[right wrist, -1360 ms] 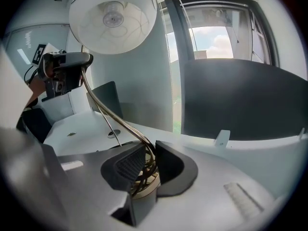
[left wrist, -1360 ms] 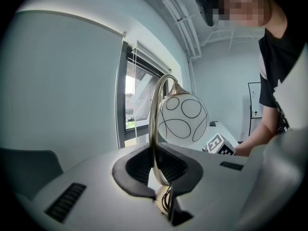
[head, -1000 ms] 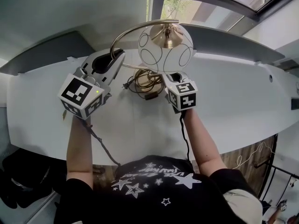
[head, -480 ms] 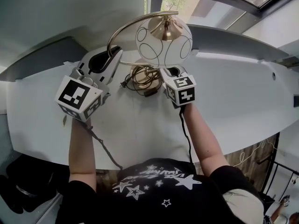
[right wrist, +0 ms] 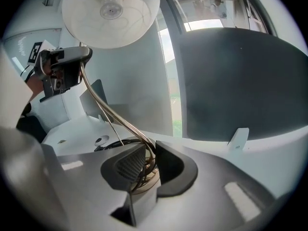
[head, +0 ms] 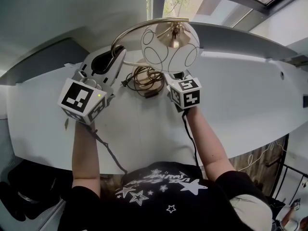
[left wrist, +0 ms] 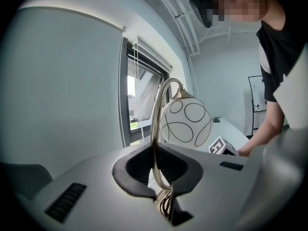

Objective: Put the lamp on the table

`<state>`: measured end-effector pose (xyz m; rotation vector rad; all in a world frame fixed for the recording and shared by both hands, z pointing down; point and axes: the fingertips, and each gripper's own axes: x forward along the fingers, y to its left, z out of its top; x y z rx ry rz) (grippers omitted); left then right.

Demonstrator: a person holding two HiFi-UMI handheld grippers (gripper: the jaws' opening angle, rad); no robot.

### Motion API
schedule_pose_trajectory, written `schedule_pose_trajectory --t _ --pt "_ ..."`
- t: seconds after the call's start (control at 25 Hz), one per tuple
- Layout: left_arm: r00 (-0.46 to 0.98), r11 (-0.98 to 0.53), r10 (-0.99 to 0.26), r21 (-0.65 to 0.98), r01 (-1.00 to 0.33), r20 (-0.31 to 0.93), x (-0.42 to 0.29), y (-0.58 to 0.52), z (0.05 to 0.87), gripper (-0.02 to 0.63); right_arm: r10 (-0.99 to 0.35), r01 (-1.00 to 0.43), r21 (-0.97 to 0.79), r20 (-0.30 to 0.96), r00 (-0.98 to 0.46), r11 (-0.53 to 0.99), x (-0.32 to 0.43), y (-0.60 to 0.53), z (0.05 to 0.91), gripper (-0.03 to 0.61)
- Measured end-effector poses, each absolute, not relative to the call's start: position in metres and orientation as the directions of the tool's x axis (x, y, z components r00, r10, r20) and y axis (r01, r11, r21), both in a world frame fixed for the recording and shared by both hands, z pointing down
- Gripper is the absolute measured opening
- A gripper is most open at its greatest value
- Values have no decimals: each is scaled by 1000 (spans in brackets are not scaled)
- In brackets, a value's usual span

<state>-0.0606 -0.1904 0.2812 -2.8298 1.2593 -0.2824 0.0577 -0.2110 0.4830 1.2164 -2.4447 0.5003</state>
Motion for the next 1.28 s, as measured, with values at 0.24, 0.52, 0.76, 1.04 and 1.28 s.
schedule_pose_trajectory --t 0.24,0.52,0.76,1.04,1.28 --pt "637 -647 -762 -87 -758 115 -65 -194 293 20 -676 -812 -207 464 -573 546 56 -213 496 63" --pt "601 -610 -792 -131 -781 109 -64 -198 302 23 -658 -804 -236 474 -585 546 57 -217 506 64" --pt "540 -550 -835 -128 -826 104 -75 -202 318 128 -656 -792 -212 461 -598 573 57 -212 503 181" --pt "507 -515 -854 -54 -855 121 -100 -163 331 164 -680 -799 -178 439 -587 575 58 -176 478 195" --pt "515 -522 -851 -54 -851 107 -105 -109 320 164 -724 -822 -172 398 -563 544 63 -137 444 195"
